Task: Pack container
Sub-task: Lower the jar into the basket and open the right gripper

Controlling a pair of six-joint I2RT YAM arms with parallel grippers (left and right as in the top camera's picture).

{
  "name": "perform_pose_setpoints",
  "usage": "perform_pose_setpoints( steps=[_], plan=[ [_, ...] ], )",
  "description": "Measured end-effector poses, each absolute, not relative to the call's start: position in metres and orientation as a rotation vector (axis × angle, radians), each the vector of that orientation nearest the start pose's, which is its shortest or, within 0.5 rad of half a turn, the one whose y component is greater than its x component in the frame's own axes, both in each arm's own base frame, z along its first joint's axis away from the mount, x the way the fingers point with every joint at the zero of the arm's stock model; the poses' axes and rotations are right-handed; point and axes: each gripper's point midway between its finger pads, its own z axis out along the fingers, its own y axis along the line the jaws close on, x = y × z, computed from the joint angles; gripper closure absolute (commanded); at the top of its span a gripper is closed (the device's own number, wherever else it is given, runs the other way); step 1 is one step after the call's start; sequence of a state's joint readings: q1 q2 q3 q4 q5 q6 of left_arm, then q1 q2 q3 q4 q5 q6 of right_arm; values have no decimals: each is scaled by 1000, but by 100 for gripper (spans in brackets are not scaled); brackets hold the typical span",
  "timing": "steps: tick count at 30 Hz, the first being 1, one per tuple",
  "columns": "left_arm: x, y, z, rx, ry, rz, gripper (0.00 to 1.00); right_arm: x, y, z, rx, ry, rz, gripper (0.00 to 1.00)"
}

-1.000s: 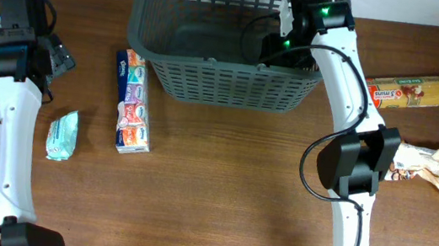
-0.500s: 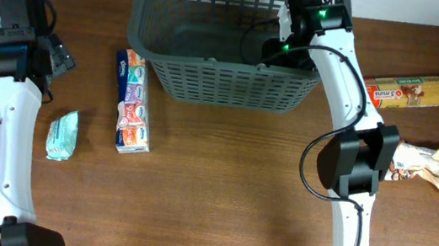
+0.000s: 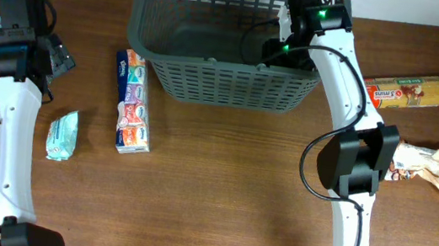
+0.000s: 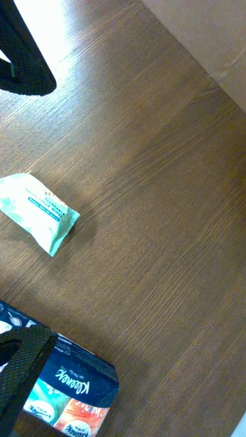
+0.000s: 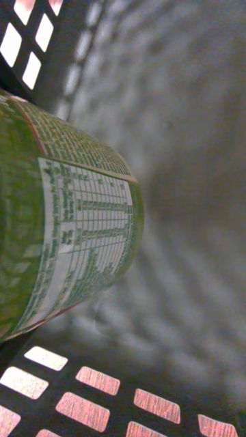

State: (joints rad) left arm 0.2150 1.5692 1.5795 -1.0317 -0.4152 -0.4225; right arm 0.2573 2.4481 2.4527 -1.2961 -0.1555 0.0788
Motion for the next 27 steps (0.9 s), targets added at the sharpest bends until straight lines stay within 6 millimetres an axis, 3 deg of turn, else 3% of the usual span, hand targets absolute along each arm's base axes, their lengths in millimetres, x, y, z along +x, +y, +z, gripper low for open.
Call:
perform_pose_setpoints(
  steps=[9, 11, 15, 18, 20, 22, 27],
  plan=[
    [361, 150, 243, -932, 2346, 454, 0, 512, 162, 110, -289, 2856, 290, 53],
    [361, 150, 243, -931, 2346, 454, 0, 513, 162, 110, -289, 2854, 290, 44],
    [361, 150, 243, -931, 2346, 454, 0, 513, 163, 110, -288, 2852, 291, 39],
    [361, 150, 243, -932, 2346, 454, 0, 514, 163, 110, -287, 2849, 291, 28],
    [361, 150, 243, -932, 2346, 454, 0, 515, 163, 110, -284, 2847, 292, 26],
    [361, 150, 243, -932, 2346, 454, 0, 515, 163, 110, -286, 2846, 292, 17],
    [361, 150, 243, -932, 2346, 454, 0, 515, 163, 110, -288, 2845, 291, 14]
  ],
)
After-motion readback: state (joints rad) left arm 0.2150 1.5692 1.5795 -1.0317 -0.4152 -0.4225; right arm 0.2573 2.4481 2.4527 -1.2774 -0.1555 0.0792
